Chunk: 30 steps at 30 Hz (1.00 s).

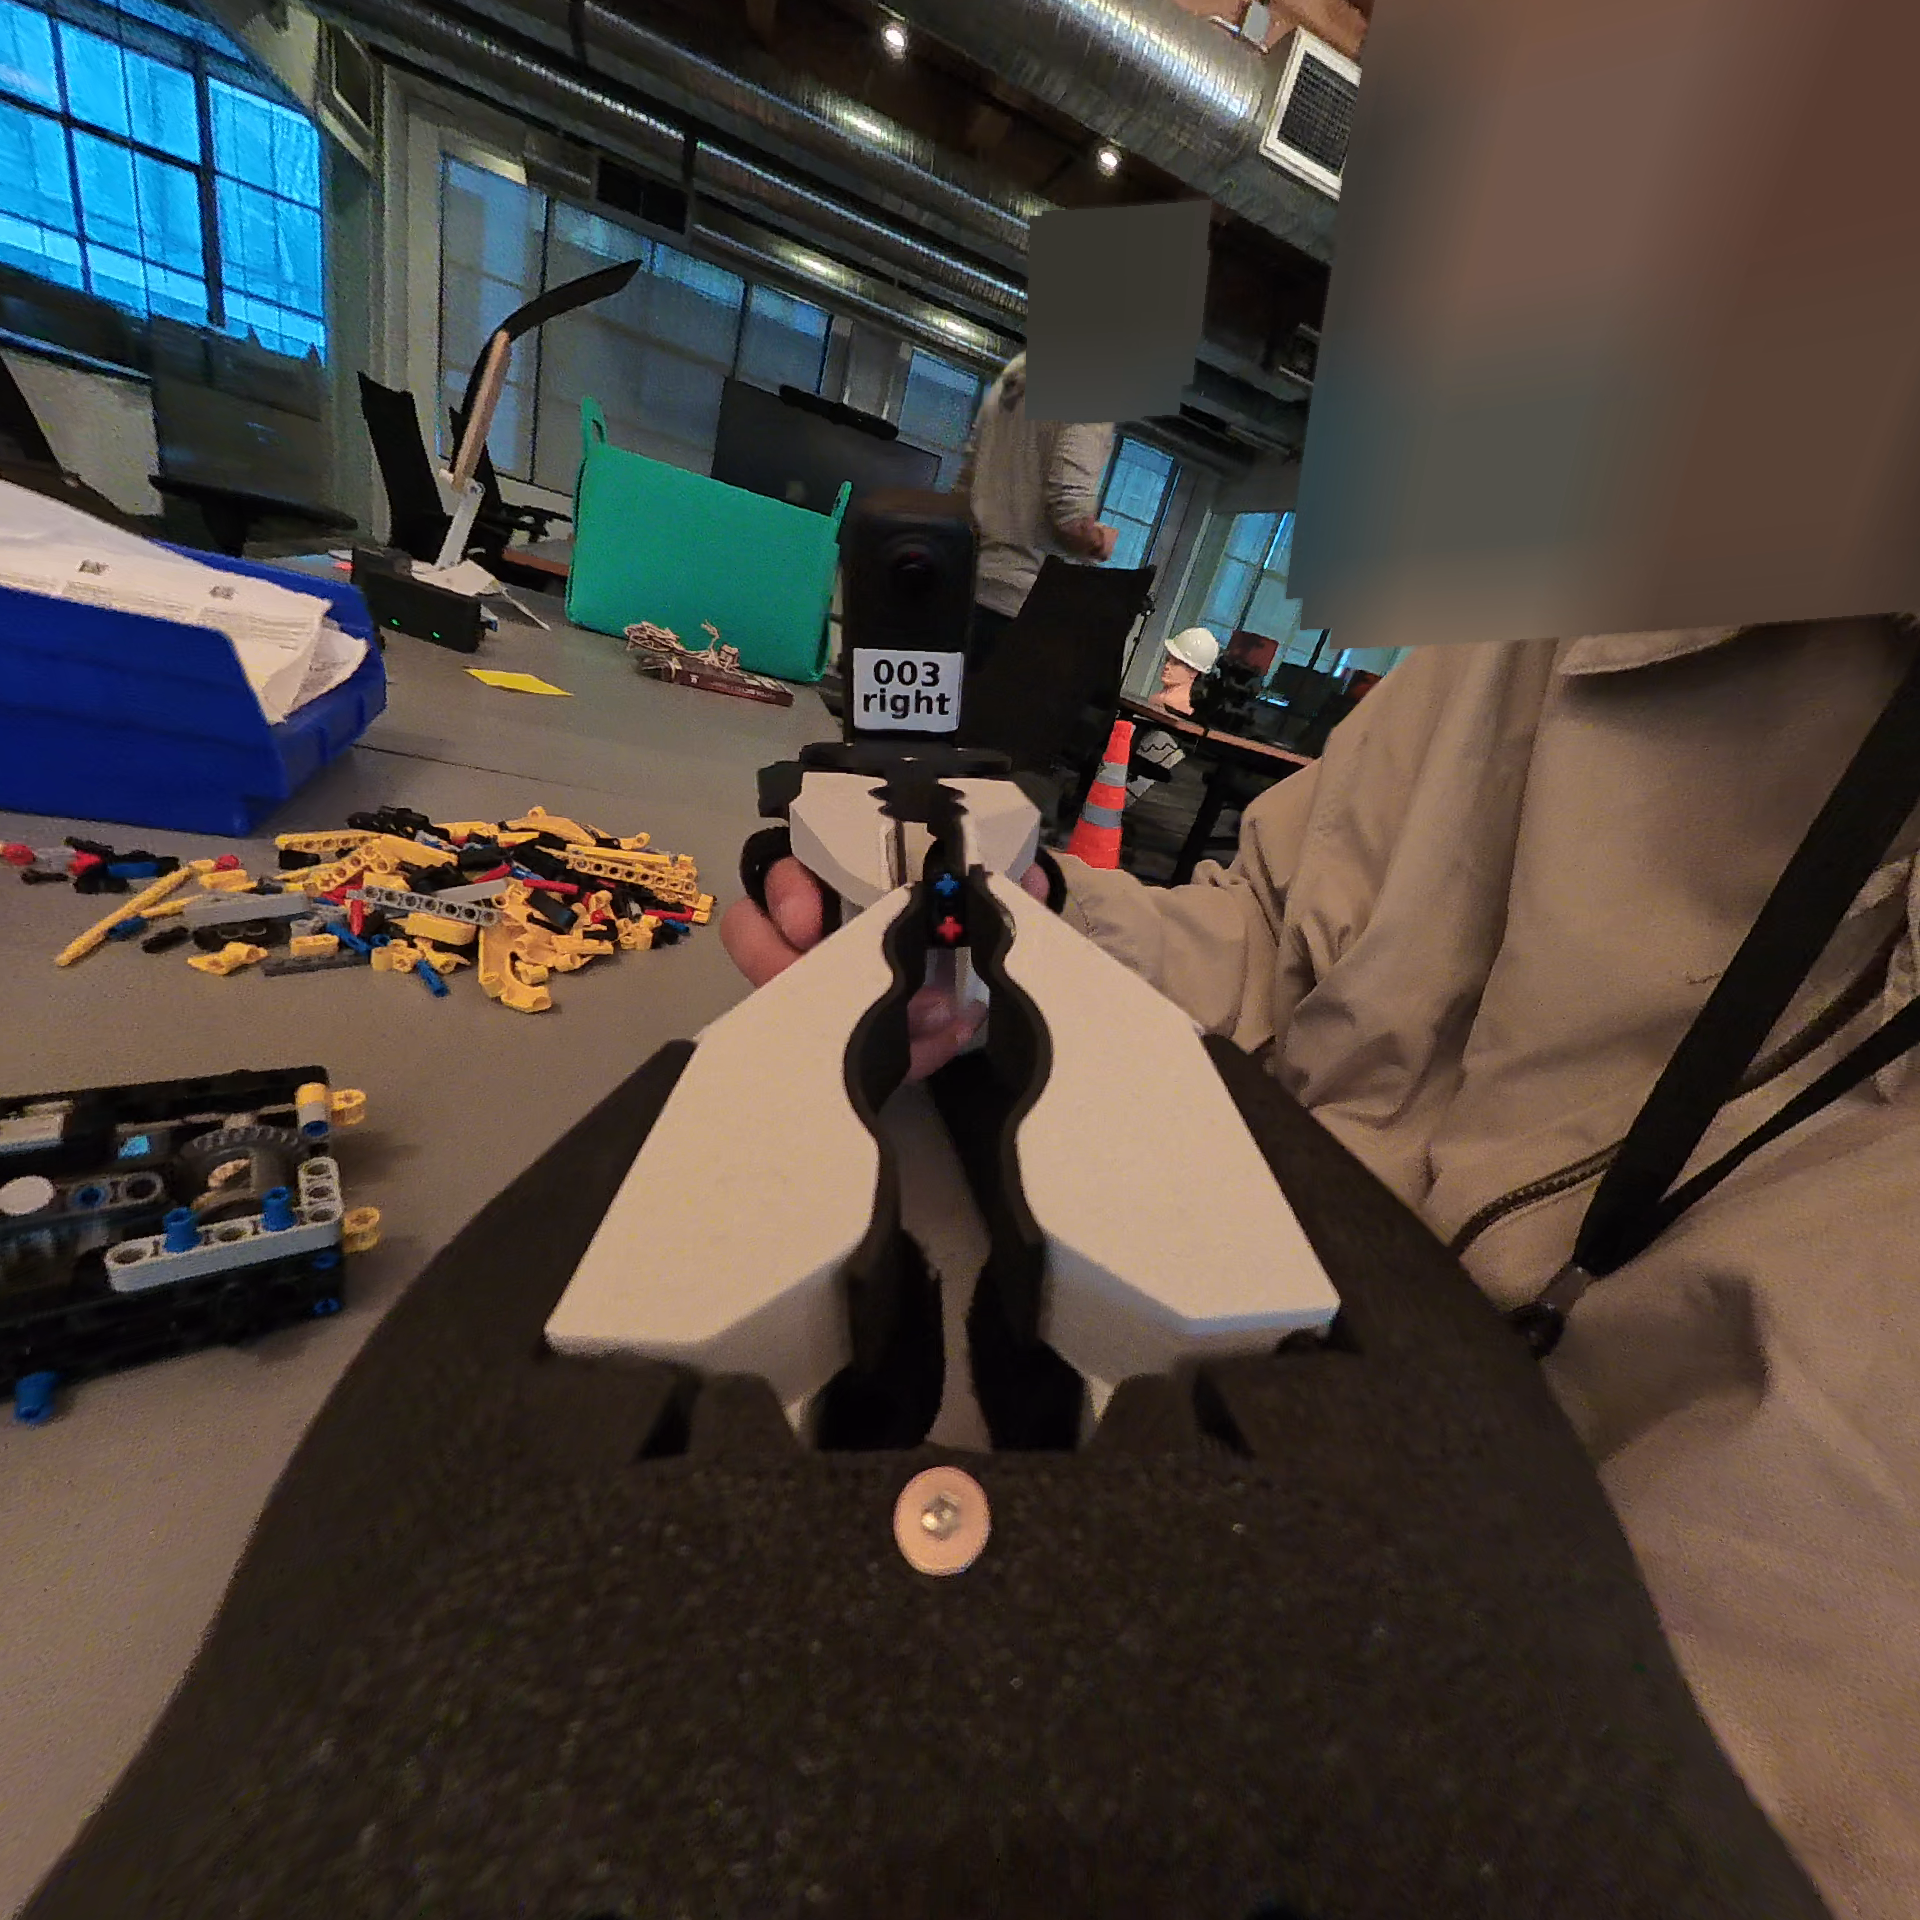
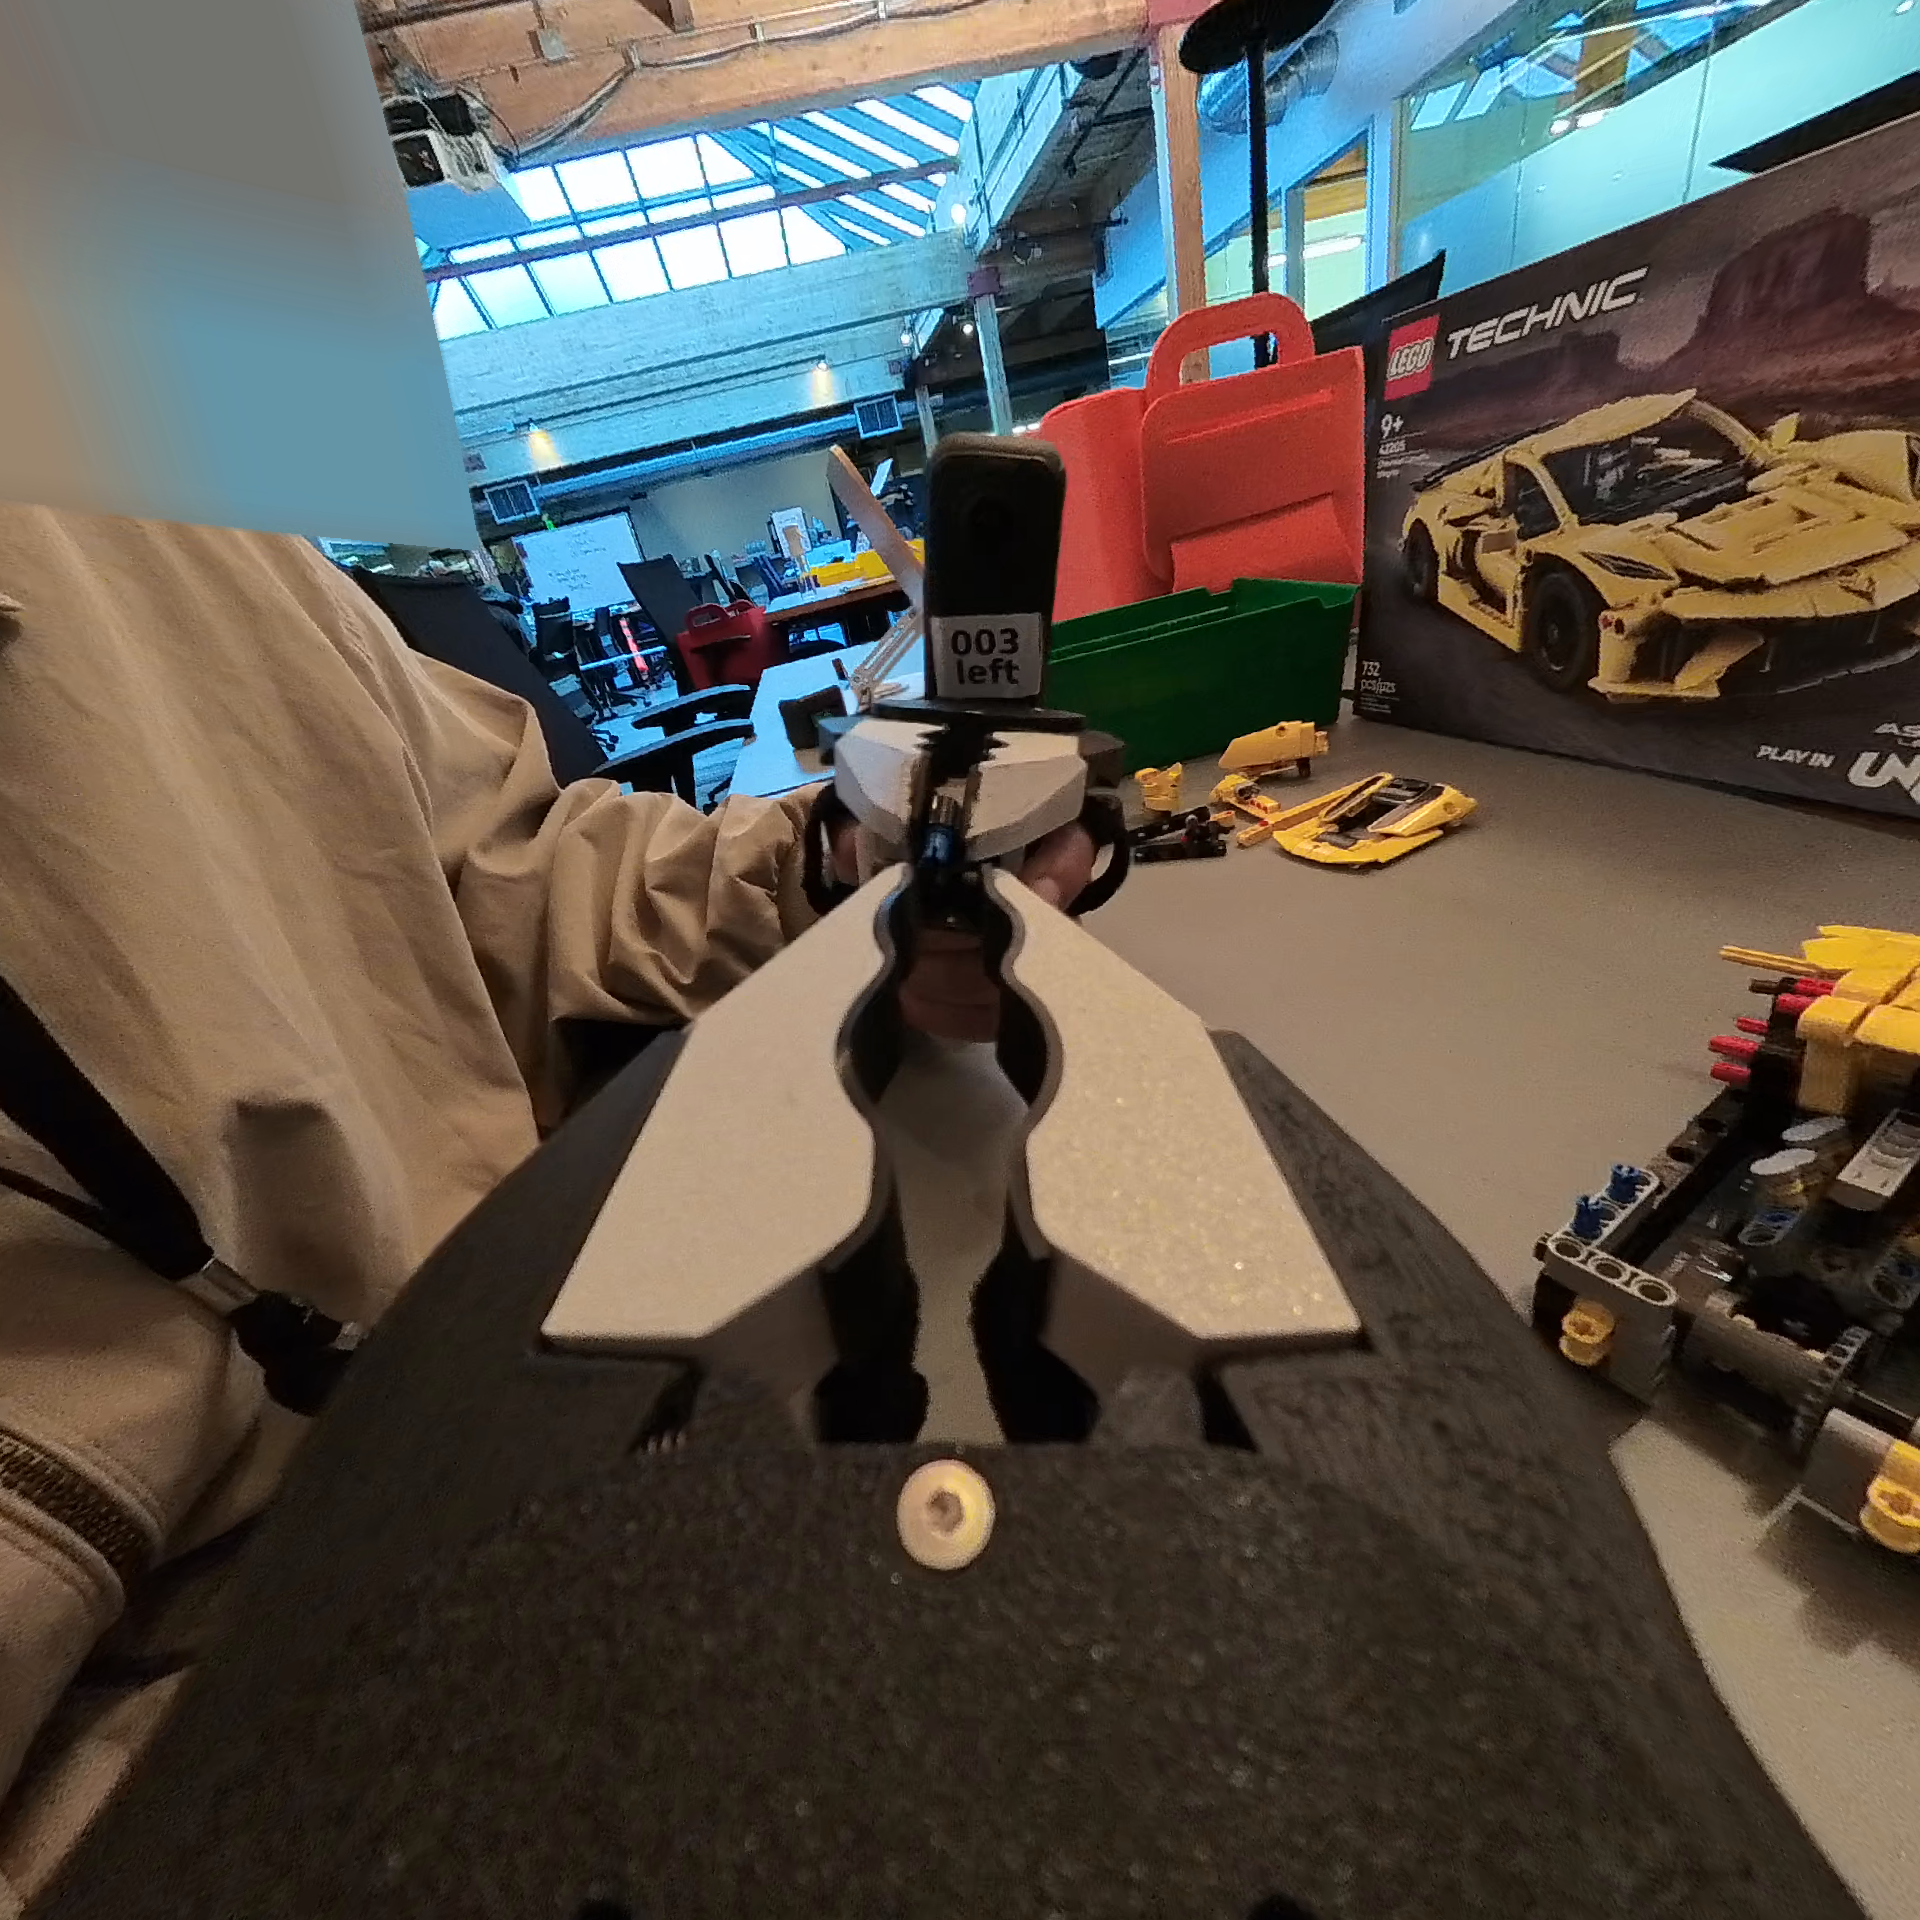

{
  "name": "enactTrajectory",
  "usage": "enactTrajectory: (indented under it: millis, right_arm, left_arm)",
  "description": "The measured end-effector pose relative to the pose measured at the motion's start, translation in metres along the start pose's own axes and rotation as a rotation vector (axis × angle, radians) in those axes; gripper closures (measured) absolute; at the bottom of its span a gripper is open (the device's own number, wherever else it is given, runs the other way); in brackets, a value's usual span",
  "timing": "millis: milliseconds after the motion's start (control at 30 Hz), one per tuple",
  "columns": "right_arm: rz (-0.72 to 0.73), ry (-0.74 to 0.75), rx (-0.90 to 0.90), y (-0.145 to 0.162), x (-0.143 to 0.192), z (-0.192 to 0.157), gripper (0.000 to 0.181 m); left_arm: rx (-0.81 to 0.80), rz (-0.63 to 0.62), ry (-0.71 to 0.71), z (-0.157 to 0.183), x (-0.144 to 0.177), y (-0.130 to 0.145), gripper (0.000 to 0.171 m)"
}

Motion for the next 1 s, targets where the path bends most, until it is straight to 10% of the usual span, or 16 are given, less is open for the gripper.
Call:
enactTrajectory:
  millis: [1000]
  right_arm:
    - [-0.045,-0.042,0.049,0.002,0.001,-0.002,0.18]
  left_arm:
    - [-0.242,-0.106,-0.1,0.011,-0.004,0.0,0.165]
Point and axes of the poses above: each gripper's, where its closed fingertips meet, x back along the fingers, y out of its underside, z = x × y across the jaws, the point moved 7 cm from there along x, back along the fingers, and after that the axes turned 4 degrees about -z, right-handed, at the moved point
